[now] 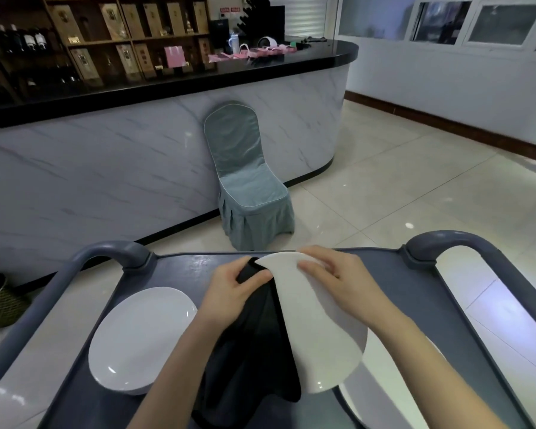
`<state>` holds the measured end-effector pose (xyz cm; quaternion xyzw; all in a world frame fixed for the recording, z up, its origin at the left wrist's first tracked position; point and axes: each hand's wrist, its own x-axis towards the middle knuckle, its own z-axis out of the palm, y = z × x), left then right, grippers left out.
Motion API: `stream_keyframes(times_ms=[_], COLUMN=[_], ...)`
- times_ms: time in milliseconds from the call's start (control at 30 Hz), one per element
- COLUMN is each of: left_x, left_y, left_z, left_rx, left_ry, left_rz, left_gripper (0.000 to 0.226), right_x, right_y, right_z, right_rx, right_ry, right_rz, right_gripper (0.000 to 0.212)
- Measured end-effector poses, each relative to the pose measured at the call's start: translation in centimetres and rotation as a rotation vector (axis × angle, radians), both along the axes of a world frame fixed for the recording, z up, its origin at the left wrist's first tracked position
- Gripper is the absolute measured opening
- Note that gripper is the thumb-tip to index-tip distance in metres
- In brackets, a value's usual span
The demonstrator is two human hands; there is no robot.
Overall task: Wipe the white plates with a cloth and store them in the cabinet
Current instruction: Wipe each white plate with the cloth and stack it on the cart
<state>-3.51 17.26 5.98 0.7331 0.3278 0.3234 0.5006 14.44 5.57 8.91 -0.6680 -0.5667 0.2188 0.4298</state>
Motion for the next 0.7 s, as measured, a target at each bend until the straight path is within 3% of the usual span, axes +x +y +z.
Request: stream_keyframes(times_ms=[100,200,300,367,467,600,700], left_x=[-0.1,0.1,0.4,0.0,-0.8,-0.5,-0.7], left_y=[0.0,-1.7,-2.5,-1.8,-0.2,0.8,0.8], left_z=[0.1,-1.2,-2.0,-1.8,-0.9,0.0,-0.3], left_rx=[-0.124,-0.322,-0.416,-0.392,-0.236,-0.004,-0.076], left_ry=[-0.075,-0.27,-0.299,-0.247,-0.138,0.155,0.051], left_rz=[0.0,0.225,0.365,0.331,0.177,-0.111,0.009], left_gripper=[0.01,0.013,0.011,0.01,0.008,0.003,0.004], right_x=[0.4,0.6,-0.6,-1.0,-0.5,-1.2,-0.8], right_y=[0.0,-0.3,-0.5,-0.9,-1.1,-0.4,-0.2], right_z=[0.7,0.7,-0.7,-1.4,-1.4,-1.3,-0.7], right_rx=[0.078,0.223,0.229,0.191,0.14,-0.011,0.066], right_ry=[0.086,0.271,0.423,0.422,0.267,0.065,0.15], right_rz=[-0.055,-0.288,-0.437,-0.417,-0.261,-0.026,-0.119], right_gripper=[0.017,0.021,0.029,0.031,0.026,0.017,0.017])
